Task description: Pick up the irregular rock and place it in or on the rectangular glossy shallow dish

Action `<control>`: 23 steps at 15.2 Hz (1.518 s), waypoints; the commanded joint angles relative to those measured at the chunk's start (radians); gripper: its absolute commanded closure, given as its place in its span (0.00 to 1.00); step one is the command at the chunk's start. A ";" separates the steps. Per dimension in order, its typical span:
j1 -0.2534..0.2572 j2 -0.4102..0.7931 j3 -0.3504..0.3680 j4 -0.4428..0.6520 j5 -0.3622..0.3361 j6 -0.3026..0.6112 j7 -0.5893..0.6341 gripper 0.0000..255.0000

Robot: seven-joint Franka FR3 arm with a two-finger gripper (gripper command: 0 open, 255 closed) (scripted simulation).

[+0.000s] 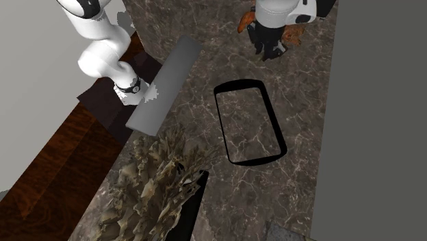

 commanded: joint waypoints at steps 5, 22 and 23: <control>-0.080 0.087 -0.045 0.129 0.010 -0.071 -0.112 1.00; -0.184 0.206 -0.090 0.181 0.022 -0.040 -0.269 1.00; -0.183 0.202 -0.090 0.160 0.022 -0.024 -0.272 1.00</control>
